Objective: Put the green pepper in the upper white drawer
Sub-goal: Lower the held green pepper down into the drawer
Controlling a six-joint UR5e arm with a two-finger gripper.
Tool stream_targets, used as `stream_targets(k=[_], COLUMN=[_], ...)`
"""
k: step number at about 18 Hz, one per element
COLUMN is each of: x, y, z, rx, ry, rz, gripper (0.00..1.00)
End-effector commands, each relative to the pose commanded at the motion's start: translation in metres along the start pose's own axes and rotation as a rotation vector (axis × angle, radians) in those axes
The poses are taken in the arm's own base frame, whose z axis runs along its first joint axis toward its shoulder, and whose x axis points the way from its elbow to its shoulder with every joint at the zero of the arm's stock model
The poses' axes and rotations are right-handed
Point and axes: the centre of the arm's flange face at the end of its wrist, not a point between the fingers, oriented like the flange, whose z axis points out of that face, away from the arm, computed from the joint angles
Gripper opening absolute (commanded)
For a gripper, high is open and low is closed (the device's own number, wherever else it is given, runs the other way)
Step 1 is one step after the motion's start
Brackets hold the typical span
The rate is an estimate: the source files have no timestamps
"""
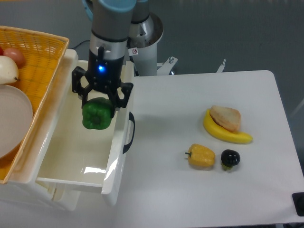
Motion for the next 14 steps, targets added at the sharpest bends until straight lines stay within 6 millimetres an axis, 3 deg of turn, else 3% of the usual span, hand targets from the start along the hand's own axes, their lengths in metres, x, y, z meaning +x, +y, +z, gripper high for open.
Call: stream_targets(k=[4, 11, 14], x=[0.006, 0.009, 0.007], y=[-0.006, -0.008, -0.007], z=[0.026, 0.037, 0.047], rx=[-0.032, -0.046, -0.063], ry=[0.009, 0.018, 0.025], rz=[0.019, 0.029, 0.027], gripper=[0.22, 0.23, 0.28])
